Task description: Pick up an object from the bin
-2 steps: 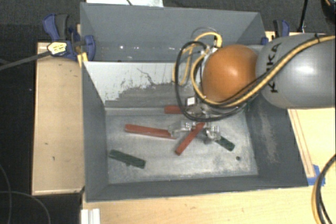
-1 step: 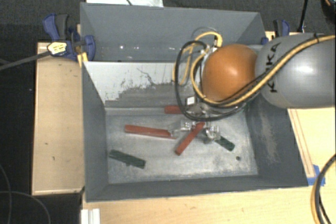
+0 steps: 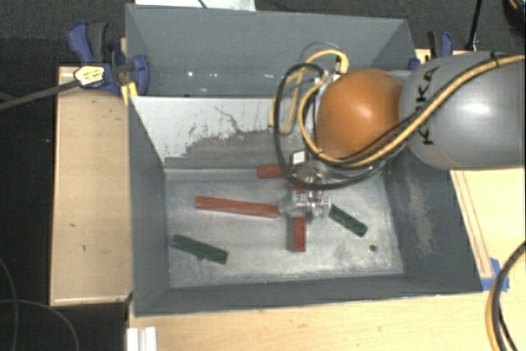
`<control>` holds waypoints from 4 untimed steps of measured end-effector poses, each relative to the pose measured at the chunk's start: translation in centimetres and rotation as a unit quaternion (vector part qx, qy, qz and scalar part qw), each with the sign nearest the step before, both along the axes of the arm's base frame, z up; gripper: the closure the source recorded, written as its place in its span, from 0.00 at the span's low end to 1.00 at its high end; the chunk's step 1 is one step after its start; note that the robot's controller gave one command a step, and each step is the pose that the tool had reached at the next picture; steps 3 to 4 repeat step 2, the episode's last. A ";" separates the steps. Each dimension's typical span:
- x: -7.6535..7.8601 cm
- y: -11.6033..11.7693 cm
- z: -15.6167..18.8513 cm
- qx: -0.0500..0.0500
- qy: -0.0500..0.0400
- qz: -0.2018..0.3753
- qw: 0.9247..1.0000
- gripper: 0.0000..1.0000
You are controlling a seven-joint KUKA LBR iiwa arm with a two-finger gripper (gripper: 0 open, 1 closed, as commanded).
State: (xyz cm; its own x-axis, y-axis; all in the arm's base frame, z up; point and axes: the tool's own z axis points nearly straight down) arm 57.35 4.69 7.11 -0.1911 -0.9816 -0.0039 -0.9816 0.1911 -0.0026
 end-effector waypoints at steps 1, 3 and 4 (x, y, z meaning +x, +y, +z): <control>0.1 0.1 1.5 0.000 -0.001 -0.004 1.000 1.00; 0.3 0.1 10.9 -0.001 -0.003 -0.008 1.000 1.00; 0.3 0.1 10.9 -0.001 -0.003 -0.008 1.000 1.00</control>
Offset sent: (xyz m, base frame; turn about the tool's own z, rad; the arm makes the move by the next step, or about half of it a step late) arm -0.0002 -0.0001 0.0140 0.0000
